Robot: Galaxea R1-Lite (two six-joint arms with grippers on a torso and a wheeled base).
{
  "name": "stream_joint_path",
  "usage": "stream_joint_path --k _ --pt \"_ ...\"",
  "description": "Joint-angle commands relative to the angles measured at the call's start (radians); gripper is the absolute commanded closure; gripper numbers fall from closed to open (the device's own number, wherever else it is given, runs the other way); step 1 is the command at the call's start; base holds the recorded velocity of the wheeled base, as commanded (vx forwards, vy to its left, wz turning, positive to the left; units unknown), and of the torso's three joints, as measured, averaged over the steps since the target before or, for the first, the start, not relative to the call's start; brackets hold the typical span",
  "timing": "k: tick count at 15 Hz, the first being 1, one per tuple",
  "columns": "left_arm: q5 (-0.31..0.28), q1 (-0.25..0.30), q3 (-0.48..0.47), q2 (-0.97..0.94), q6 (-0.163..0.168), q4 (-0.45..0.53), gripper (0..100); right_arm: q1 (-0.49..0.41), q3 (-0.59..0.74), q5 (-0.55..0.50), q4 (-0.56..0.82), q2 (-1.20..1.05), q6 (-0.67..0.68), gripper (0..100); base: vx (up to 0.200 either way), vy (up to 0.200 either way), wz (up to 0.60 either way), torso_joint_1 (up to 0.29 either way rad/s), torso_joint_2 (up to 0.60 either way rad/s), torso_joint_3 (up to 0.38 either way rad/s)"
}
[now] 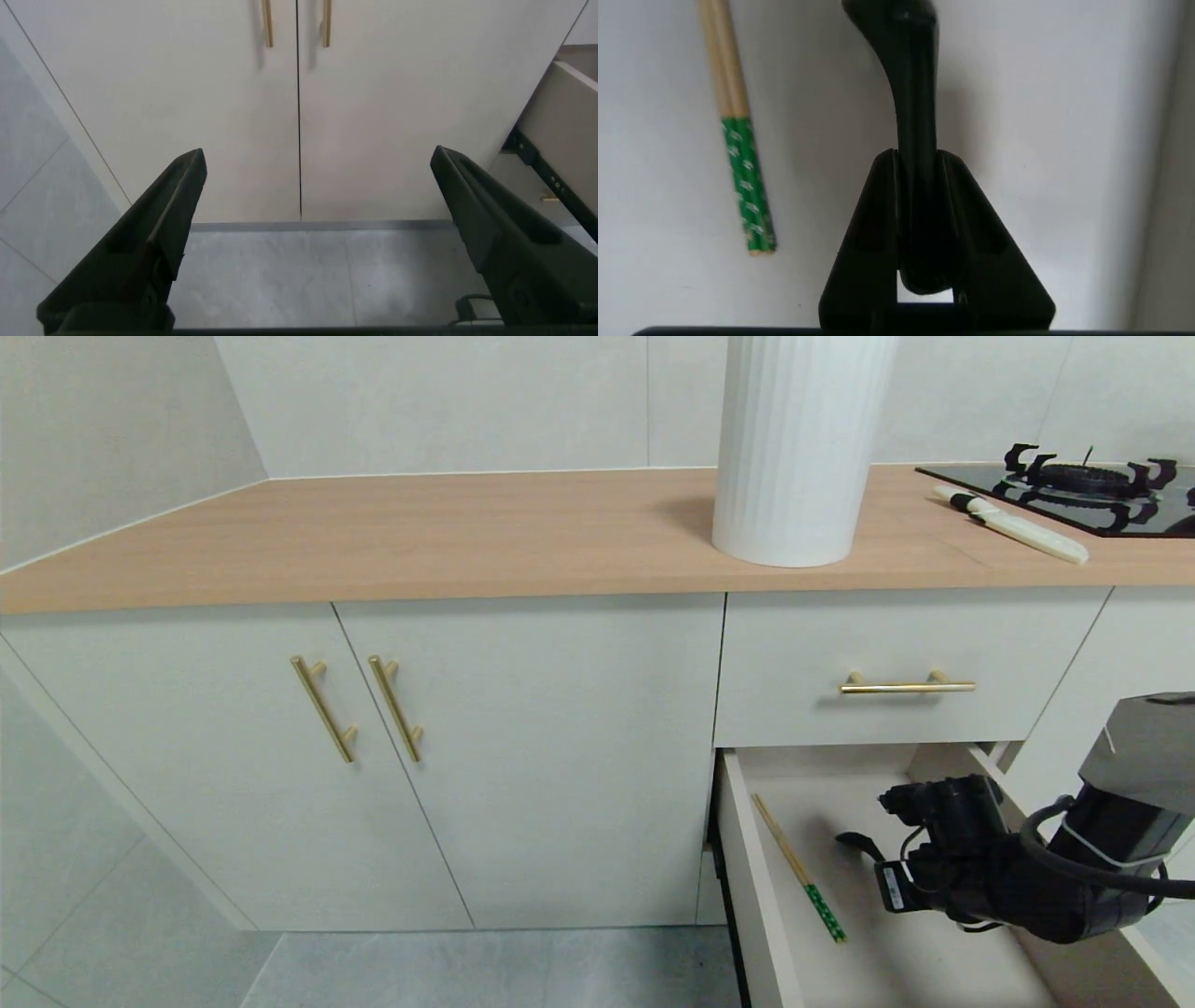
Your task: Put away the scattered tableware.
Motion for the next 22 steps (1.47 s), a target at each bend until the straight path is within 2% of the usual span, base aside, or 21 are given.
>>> stream_joint_path --k 1,8,9,17,22 --pt "0.0 0.0 0.0 0.002 0.0 0.0 0 0.001 -0.003 0.0 0.0 0.043 0.0 100 0.0 0.0 0.0 0.0 0.0 0.0" --pt "0.0 0.0 0.0 0.002 0.0 0.0 0 -0.001 -0.006 -0.001 0.0 0.043 0.001 100 0.0 0.0 0.0 0.0 0.0 0.0" --pt "0.0 0.0 0.0 0.002 0.0 0.0 0 -0.001 -0.006 -0.001 0.0 0.043 0.0 0 0.0 0.0 0.0 0.0 0.0 0.0" --pt "0.0 0.0 0.0 0.002 0.0 0.0 0 -0.002 0.0 -0.001 0.0 0.027 0.001 0 0.0 0.0 0.0 0.0 0.0 0.0" --pt "0.0 0.0 0.0 0.002 0.0 0.0 0 -0.007 0.038 -0.029 0.016 -0.108 -0.003 0 0.0 0.0 0.0 0.0 0.0 0.0"
